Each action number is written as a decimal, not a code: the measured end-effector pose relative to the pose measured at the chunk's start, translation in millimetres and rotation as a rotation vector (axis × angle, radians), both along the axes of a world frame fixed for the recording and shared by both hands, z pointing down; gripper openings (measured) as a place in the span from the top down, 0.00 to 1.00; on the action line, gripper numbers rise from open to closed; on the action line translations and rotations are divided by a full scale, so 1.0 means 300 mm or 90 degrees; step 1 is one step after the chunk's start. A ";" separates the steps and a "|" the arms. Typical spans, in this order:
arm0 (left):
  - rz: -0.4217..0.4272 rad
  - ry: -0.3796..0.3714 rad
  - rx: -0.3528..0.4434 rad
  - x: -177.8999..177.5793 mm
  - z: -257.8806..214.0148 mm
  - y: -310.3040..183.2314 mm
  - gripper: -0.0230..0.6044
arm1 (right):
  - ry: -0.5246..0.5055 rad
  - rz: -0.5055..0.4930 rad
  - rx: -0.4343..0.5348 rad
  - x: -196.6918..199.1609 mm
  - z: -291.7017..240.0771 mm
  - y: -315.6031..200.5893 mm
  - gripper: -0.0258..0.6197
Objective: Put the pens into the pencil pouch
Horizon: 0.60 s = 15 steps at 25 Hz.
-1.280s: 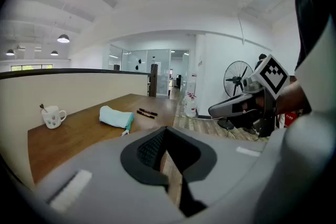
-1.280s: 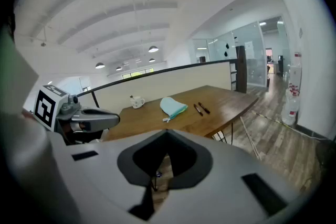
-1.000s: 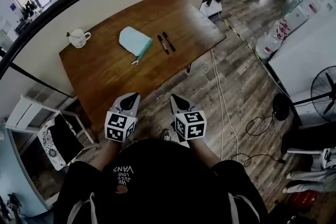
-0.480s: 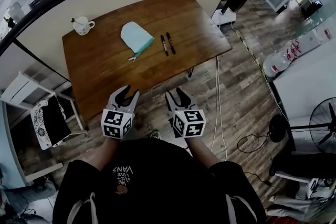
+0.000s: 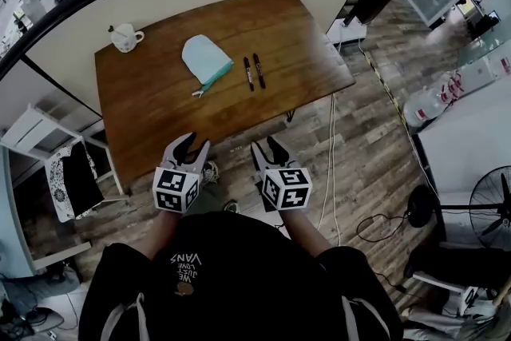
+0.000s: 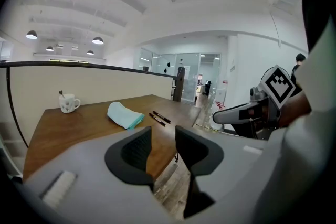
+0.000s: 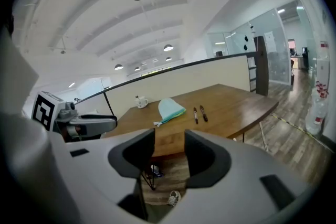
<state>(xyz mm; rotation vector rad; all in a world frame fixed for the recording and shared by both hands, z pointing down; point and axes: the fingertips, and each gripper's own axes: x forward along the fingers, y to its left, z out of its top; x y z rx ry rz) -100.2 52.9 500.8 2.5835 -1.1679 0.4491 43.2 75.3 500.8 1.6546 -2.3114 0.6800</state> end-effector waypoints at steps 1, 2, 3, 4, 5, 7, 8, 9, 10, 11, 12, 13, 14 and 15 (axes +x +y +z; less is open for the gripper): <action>0.004 0.000 0.000 0.007 0.002 -0.013 0.76 | 0.001 0.003 -0.002 0.004 0.006 -0.013 0.74; 0.008 0.000 0.000 0.013 0.005 -0.028 0.76 | 0.003 0.007 -0.003 0.010 0.010 -0.027 0.74; 0.011 0.001 -0.001 0.020 0.008 -0.044 0.76 | 0.004 0.011 -0.006 0.018 0.014 -0.042 0.74; 0.013 0.003 -0.003 0.025 0.013 -0.062 0.76 | 0.006 0.015 -0.010 0.025 0.018 -0.057 0.74; 0.014 0.005 -0.006 0.028 0.018 -0.081 0.76 | 0.008 0.018 -0.013 0.031 0.021 -0.072 0.74; 0.017 0.005 -0.013 0.033 0.030 -0.122 0.76 | 0.012 0.023 -0.019 0.041 0.024 -0.105 0.74; 0.020 0.005 -0.015 0.038 0.034 -0.144 0.76 | 0.015 0.027 -0.020 0.049 0.025 -0.123 0.74; 0.024 0.005 -0.015 0.045 0.035 -0.169 0.76 | 0.018 0.031 -0.021 0.059 0.025 -0.142 0.74; 0.029 0.005 -0.014 0.054 0.034 -0.195 0.76 | 0.020 0.036 -0.023 0.069 0.024 -0.164 0.74; 0.034 0.004 -0.012 0.061 0.032 -0.224 0.76 | 0.022 0.041 -0.024 0.077 0.024 -0.187 0.74; 0.038 0.003 -0.012 0.065 0.031 -0.251 0.76 | 0.023 0.044 -0.026 0.081 0.025 -0.209 0.74; 0.041 0.002 -0.014 0.067 0.034 -0.277 0.76 | 0.025 0.047 -0.029 0.083 0.029 -0.229 0.74; 0.044 0.000 -0.017 0.068 0.040 -0.300 0.76 | 0.027 0.050 -0.032 0.084 0.035 -0.247 0.74; 0.047 -0.001 -0.020 0.067 0.048 -0.322 0.76 | 0.029 0.053 -0.036 0.083 0.044 -0.266 0.74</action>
